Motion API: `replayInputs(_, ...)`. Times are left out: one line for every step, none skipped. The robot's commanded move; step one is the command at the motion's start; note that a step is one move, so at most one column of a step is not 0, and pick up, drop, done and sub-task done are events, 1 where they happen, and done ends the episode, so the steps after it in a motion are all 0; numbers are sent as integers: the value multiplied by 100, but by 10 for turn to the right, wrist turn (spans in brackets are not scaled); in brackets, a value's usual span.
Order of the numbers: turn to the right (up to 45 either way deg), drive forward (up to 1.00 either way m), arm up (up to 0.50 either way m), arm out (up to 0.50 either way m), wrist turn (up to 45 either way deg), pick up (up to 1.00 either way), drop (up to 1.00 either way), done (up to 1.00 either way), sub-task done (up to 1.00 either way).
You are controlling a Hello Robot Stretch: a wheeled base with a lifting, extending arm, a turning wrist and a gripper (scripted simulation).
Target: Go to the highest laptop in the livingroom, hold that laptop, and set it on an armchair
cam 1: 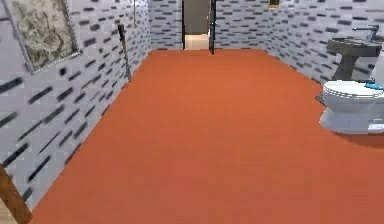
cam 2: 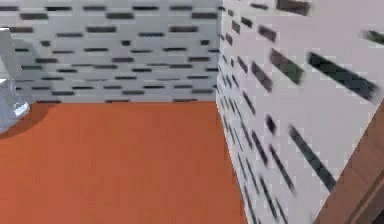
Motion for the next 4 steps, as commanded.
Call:
replayInputs(0,100,0,0,0,0,0,0,0)
replayInputs(0,100,0,0,0,0,0,0,0)
replayInputs(0,100,0,0,0,0,0,0,0)
replayInputs(0,100,0,0,0,0,0,0,0)
